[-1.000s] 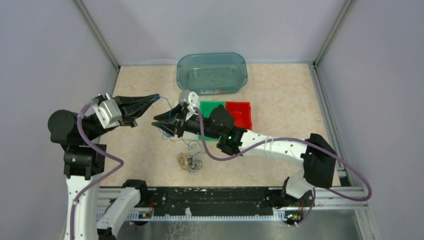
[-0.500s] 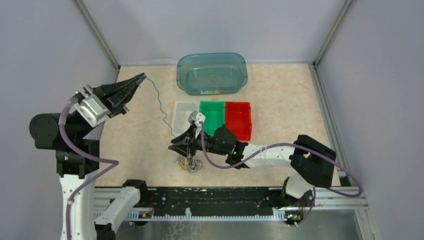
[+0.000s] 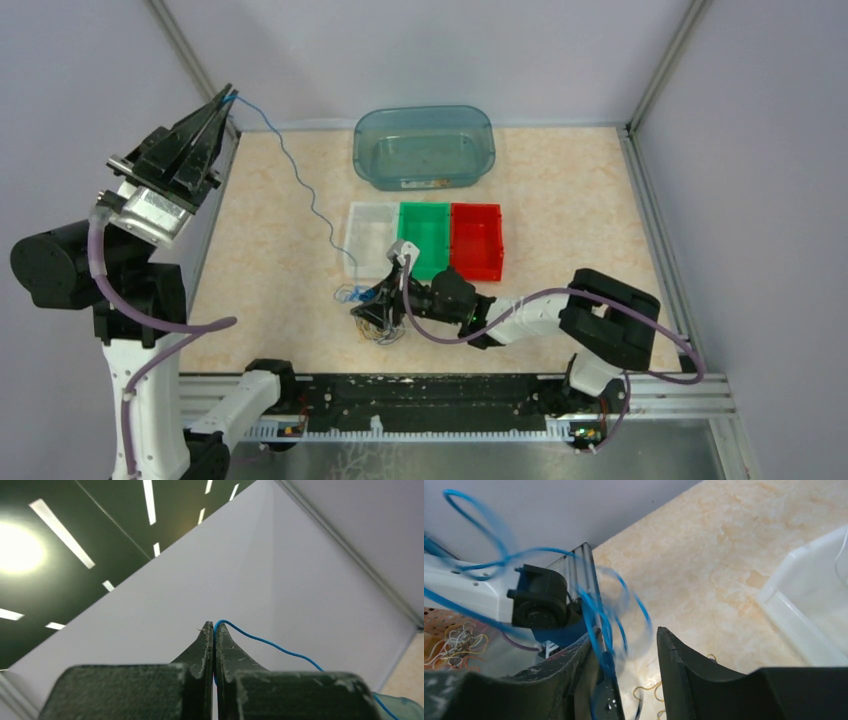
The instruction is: Untangle the cables
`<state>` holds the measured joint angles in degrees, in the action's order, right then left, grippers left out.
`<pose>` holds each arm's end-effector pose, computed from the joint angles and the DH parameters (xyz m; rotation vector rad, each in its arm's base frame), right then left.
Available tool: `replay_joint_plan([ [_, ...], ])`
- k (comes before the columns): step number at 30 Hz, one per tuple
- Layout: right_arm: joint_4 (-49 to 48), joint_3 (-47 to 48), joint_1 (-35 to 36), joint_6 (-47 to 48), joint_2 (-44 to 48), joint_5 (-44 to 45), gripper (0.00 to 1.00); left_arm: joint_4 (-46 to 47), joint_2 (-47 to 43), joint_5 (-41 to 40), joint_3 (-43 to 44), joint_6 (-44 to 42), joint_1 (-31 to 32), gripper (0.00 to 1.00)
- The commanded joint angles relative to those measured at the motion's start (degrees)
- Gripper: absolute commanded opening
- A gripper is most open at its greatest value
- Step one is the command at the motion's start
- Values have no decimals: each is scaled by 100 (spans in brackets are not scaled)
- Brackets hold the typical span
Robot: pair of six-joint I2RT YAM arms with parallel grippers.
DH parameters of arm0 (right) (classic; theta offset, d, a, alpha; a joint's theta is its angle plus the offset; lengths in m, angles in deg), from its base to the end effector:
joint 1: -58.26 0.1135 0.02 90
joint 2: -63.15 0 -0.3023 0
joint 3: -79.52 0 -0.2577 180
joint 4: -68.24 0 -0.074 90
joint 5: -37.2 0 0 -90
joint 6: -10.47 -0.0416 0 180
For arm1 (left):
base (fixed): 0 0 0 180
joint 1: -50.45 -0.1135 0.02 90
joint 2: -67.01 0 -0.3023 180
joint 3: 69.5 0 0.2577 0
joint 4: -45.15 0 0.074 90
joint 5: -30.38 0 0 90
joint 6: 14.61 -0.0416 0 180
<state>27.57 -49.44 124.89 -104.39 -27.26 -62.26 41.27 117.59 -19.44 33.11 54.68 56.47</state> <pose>0.1272 0.3115 0.2549 -0.7483 1.5532 1.3578 0.0540 -0.0327 0.6290 0.8105 0.5245 -0.0198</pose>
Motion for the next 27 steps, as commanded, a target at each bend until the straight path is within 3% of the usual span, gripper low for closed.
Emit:
replay_joint_plan([
  [1,-495,-145,40,-203,-213,161,47,718,179,-713,272,-588,-5,0],
  [7,-585,-242,41,-262,-383,266,47,891,307,-844,486,-728,-4,0],
  [15,-494,-357,38,-265,-562,541,31,979,458,-847,801,-797,-5,0],
  [21,-353,-544,37,-204,-635,770,34,1623,958,-1429,1456,-1377,-12,0],
  [27,-475,-697,38,-321,-907,958,34,1760,1603,-1462,2460,-1969,-11,0],
])
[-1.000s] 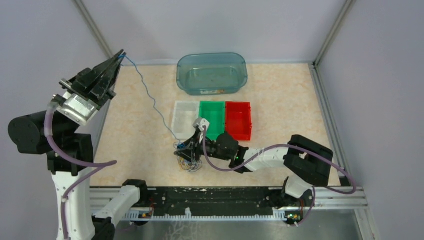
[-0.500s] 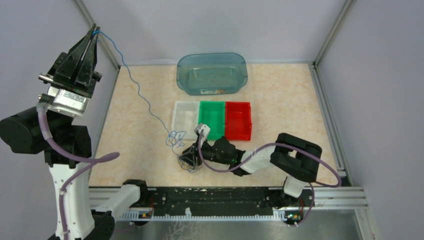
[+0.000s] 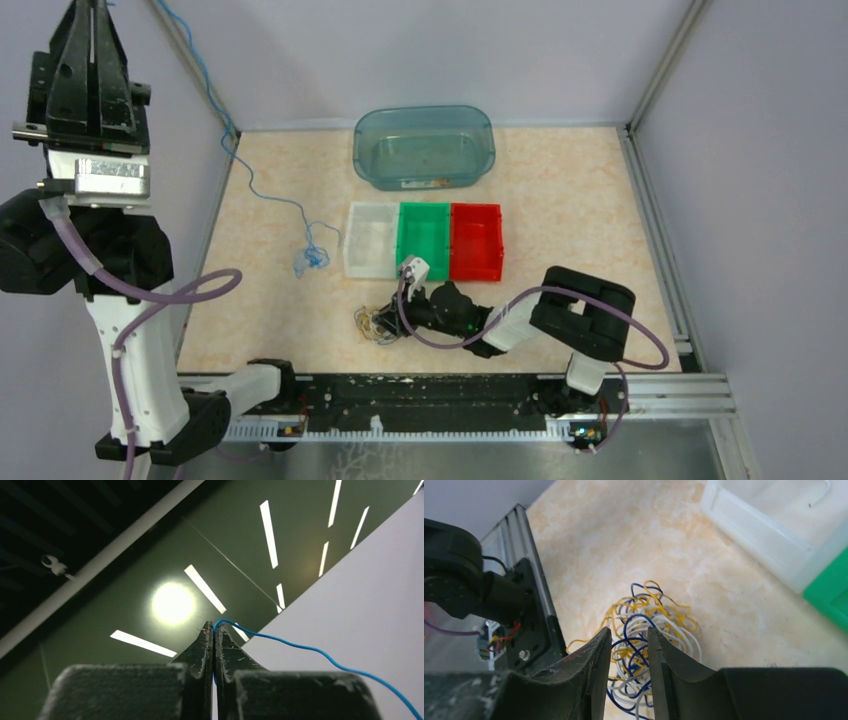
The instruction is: Untangle the cables
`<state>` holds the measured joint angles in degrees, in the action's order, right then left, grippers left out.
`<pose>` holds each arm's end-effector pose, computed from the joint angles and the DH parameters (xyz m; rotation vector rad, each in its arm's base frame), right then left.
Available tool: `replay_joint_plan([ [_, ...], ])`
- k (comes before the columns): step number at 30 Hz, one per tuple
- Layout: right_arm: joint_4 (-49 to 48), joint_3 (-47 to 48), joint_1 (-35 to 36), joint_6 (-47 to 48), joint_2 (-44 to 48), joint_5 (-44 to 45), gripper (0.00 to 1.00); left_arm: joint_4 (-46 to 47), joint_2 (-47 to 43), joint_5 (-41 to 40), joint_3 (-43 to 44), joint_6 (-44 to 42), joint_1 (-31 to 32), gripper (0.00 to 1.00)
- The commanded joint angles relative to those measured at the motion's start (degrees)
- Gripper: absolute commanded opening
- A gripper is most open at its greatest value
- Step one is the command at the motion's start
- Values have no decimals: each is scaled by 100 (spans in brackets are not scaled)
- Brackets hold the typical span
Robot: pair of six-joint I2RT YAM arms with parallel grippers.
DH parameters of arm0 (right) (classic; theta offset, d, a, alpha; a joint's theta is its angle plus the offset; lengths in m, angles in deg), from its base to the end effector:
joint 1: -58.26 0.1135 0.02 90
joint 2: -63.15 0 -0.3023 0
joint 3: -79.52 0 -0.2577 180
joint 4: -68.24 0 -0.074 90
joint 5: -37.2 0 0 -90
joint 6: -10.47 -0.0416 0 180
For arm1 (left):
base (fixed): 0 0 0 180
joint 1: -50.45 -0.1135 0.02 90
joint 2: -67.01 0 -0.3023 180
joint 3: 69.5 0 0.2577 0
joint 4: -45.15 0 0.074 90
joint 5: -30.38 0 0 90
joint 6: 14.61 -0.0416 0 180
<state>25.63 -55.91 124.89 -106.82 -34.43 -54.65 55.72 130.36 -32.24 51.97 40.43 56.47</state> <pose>0.1291 0.3022 0.1865 -0.6701 1.7980 1.1895 0.0585 -0.0254 0.7059 0.5739 0.1776 0.4011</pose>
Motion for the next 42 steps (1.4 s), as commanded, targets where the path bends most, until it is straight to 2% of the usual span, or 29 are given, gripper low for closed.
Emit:
replay_joint_plan([
  [1,-270,-45,42,-83,-230,225,34,373,399,-146,689,-638,-6,0],
  [4,-171,-37,39,-104,-304,319,33,555,597,-174,1039,-667,-11,0],
  [6,-270,-91,45,-81,-166,363,35,286,619,-83,1218,-429,-13,0],
  [8,-364,-178,44,69,186,491,43,-115,452,254,1042,-281,-13,0],
  [10,-37,-53,44,384,909,592,55,-205,167,590,567,-66,-13,0],
  [13,757,543,45,961,1699,485,66,-219,-235,861,-236,274,-8,0],
  [16,1361,1334,46,1334,2082,106,76,-358,-470,919,-654,540,-11,0],
  [19,1750,1952,51,1472,2154,-243,81,-565,-605,967,-924,691,-8,0],
  [22,1745,2357,43,1469,2071,-441,83,-674,-751,1195,-1195,852,-12,0],
  [28,1742,3056,44,1289,1457,-819,90,-739,-874,1393,-1416,1131,-11,0],
  [30,1733,3127,44,1279,1328,-813,88,-750,-880,1383,-1410,1120,-11,0],
  [33,1496,3021,46,1190,1221,-874,77,-760,-893,1393,-1371,1123,-9,0],
  [38,1497,2882,47,977,967,-1048,45,-684,-824,1333,-1237,1156,-13,0],
  [42,1086,2354,46,588,870,-1059,40,-629,-728,1079,-1066,946,-9,0],
])
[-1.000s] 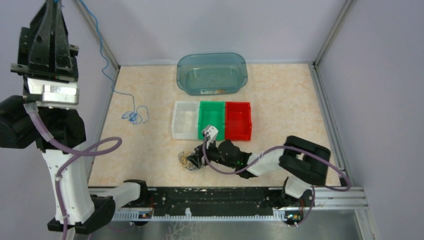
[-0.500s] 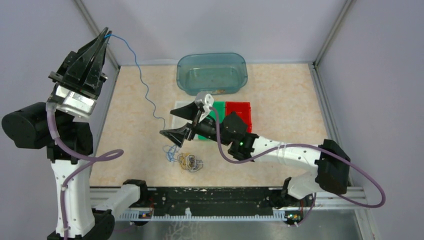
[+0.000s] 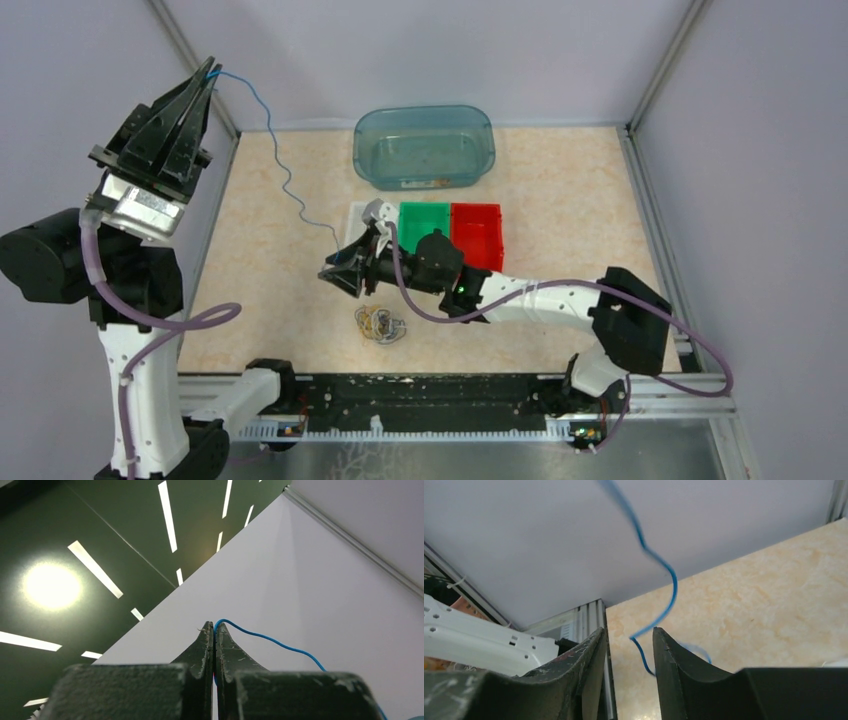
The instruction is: Untangle the cables
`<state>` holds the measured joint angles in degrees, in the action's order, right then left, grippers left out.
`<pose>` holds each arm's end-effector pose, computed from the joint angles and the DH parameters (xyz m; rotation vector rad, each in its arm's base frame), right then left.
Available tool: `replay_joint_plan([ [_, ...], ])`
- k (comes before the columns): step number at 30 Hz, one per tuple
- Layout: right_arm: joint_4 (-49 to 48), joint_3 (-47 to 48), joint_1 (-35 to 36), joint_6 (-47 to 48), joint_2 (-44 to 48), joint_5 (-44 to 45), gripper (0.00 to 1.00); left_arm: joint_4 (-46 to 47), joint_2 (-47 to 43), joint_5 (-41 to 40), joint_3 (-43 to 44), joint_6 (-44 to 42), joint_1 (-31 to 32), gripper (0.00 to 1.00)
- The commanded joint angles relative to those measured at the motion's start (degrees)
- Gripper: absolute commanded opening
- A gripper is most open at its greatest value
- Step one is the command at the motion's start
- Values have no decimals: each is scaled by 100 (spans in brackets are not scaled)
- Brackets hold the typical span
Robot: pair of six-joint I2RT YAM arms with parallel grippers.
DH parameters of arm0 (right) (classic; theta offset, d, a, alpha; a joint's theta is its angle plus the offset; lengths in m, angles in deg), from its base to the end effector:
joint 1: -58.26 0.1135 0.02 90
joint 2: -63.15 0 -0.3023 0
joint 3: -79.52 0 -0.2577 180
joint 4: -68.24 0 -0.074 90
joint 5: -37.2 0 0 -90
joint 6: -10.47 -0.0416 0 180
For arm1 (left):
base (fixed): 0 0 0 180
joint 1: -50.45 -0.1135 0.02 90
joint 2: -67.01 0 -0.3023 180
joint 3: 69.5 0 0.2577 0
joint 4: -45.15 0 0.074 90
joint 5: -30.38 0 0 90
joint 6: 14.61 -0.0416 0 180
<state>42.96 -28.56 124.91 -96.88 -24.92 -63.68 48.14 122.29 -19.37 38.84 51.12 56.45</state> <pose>0.1397 0.3435 0.3622 -0.8022 1.3337 1.3240 0.0586 -0.0332 0.6557 0.8048 0.3695 0.0897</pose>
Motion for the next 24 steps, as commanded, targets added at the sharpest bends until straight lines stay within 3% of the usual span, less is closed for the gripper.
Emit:
replay_joint_plan([
  [1,-789,-538,48,-505,-92,-105,38,130,115,-326,300,-188,-9,0],
  [8,-1311,-1148,46,-768,85,189,14,-60,36,-749,73,-297,-10,0],
  [11,-1086,-1044,42,-596,210,209,24,-230,-93,-536,-177,-76,-10,0],
  [14,-978,-959,44,-469,316,238,17,-460,-172,-418,-254,138,-11,0],
  [15,-935,-922,46,-430,328,251,21,-530,-194,-425,-272,216,-7,0],
  [17,-766,-800,41,-337,339,250,57,-679,-245,-433,-321,364,-9,0],
  [18,-669,-723,41,-255,347,252,68,-730,-254,-424,-346,421,-6,0],
  [20,-574,-687,39,-105,421,308,78,-796,-270,-401,-350,529,-8,0],
  [24,-329,-553,26,190,511,397,81,-857,-241,-362,-259,708,-11,0],
])
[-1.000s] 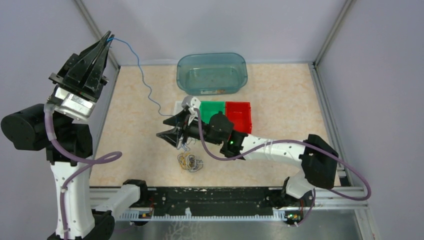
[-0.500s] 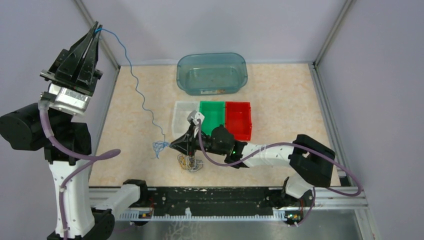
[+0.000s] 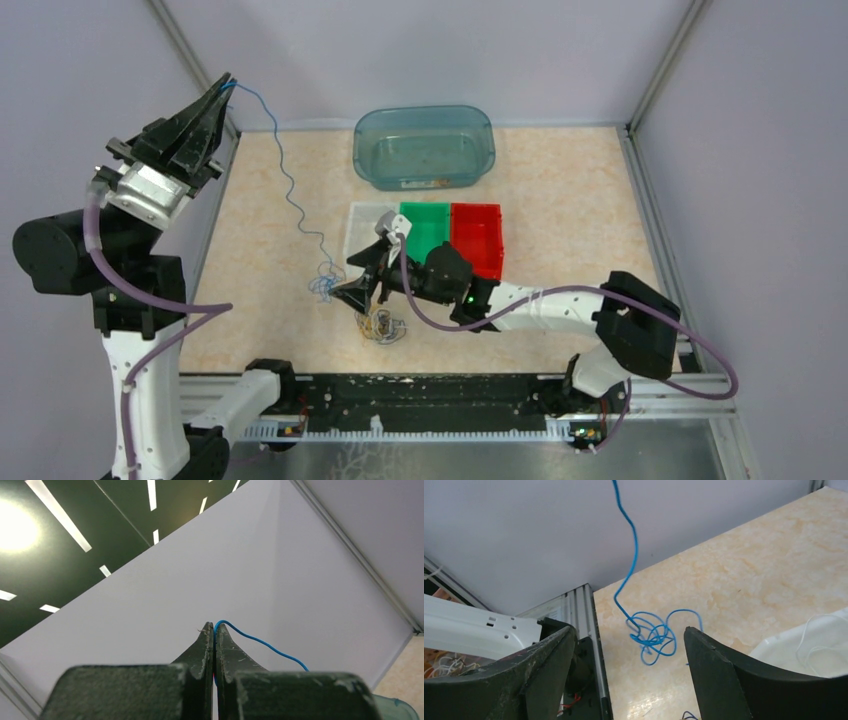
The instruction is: Untangle the cables
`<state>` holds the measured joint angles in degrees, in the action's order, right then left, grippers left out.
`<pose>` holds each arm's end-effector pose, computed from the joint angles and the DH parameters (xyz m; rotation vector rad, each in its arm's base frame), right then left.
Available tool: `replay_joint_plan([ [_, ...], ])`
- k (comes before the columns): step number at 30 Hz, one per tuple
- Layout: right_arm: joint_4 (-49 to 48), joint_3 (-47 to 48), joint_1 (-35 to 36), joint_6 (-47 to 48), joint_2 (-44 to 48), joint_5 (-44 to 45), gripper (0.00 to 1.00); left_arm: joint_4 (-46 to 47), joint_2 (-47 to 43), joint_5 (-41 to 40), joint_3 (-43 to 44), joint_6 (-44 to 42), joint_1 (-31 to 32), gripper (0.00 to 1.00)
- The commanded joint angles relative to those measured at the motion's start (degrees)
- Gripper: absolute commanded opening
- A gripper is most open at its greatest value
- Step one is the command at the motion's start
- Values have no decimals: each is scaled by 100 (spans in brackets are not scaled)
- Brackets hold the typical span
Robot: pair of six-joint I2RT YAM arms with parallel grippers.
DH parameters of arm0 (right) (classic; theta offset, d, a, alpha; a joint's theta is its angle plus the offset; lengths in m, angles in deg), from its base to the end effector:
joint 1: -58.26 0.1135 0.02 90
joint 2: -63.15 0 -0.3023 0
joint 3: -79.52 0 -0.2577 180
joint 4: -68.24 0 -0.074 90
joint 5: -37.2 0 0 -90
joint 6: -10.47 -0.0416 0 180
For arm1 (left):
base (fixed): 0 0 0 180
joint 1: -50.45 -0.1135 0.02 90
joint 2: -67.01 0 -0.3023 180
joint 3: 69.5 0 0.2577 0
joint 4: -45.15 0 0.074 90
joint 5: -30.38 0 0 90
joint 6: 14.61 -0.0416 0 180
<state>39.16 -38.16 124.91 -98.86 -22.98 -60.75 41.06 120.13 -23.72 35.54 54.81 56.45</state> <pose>0.1335 0.3237 0.3217 -0.7634 1.4348 1.2940 0.0669 -0.0316 0.6380 0.7434 0.5535 0.0055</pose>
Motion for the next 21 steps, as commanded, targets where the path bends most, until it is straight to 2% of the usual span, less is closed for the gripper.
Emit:
replay_joint_plan([
  [1,128,472,5,409,301,64,81,-146,-11,87,103,381,-9,0],
  [6,150,650,-29,408,121,-113,77,-144,15,96,214,551,-9,0],
  [13,356,916,-148,469,-26,143,69,-157,-4,129,269,608,-5,0],
  [17,505,742,-558,154,294,-20,67,-176,41,145,389,662,-11,0],
  [21,618,417,-760,263,781,-90,68,-168,72,195,442,731,-10,0],
])
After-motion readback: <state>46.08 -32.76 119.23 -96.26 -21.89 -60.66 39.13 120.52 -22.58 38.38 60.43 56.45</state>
